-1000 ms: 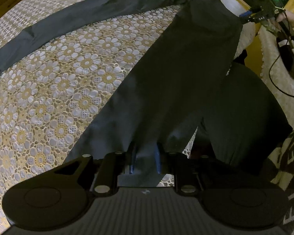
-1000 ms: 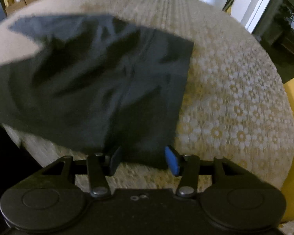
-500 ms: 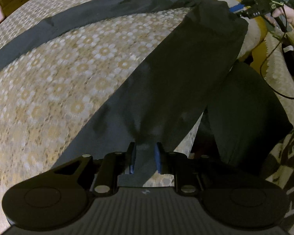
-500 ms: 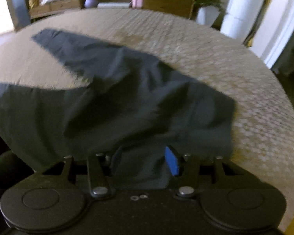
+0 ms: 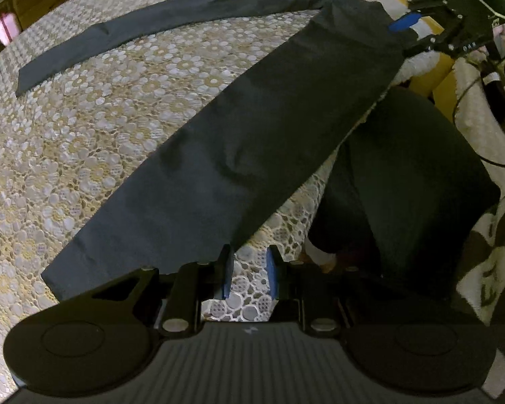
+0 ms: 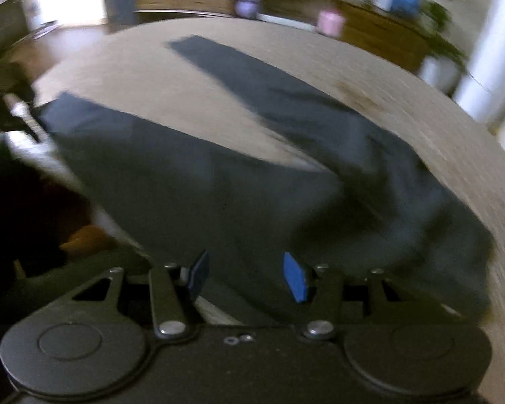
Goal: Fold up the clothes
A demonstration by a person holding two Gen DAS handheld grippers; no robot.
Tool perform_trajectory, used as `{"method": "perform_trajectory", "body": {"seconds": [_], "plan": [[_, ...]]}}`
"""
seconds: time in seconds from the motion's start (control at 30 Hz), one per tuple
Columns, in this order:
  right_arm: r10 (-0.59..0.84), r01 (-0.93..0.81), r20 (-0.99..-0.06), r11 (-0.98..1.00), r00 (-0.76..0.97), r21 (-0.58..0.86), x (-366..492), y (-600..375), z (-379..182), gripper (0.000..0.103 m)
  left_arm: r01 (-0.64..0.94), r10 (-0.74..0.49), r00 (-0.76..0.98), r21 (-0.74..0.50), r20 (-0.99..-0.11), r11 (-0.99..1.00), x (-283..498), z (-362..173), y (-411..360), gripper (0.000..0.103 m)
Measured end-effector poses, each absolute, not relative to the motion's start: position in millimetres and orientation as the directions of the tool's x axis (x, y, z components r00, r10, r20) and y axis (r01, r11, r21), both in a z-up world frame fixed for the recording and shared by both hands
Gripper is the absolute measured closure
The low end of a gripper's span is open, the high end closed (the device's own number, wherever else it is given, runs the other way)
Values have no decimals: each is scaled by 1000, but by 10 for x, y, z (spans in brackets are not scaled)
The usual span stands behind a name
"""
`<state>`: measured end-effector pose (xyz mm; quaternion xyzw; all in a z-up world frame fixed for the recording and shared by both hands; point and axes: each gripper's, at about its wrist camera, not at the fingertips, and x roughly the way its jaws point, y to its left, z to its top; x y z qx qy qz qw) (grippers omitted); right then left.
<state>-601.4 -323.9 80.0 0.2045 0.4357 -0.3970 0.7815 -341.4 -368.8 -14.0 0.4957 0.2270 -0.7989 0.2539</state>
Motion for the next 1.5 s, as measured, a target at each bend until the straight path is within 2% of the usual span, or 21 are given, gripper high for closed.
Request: {"method": "perform_trajectory", "body": {"seconds": [0.13, 0.37, 0.4, 0.47, 0.5, 0.53, 1.1, 1.5], "plan": [[-376, 696, -861, 718, 342, -37, -5444, -3255, 754, 0, 622, -193, -371, -89, -908, -778, -3398, -179, -3659, 84], [-315, 642, -896, 765, 313, -45, -5012, -3306, 562, 0, 608, -189, -358, -75, -914, -790, -3324, -178, -3763, 82], [-312, 639, -898, 768, 311, -46, -4983, -3291, 553, 0, 614, -196, -357, -71, -914, -786, -3318, -171, -3792, 78], [-306, 635, -902, 771, 304, -47, -4941, -3289, 522, 0, 614, -212, -357, -57, -910, -787, -3317, -150, -3824, 64], [-301, 633, -905, 773, 299, -47, -4919, -3287, 498, 0, 608, -219, -360, -50, -907, -792, -3322, -135, -3827, 48], [-296, 632, -909, 774, 294, -48, -4896, -3292, 476, 0, 602, -225, -362, -43, -905, -797, -3326, -122, -3830, 43], [-277, 629, -935, 773, 220, -81, -4706, -3352, 328, 0, 523, -278, -304, 84, -911, -848, -3492, -121, -3789, 43], [-349, 716, -877, 698, 330, -8, -4876, -3633, 636, 0, 468, -335, -315, 162, -888, -869, -3653, -94, -3652, 39]]}}
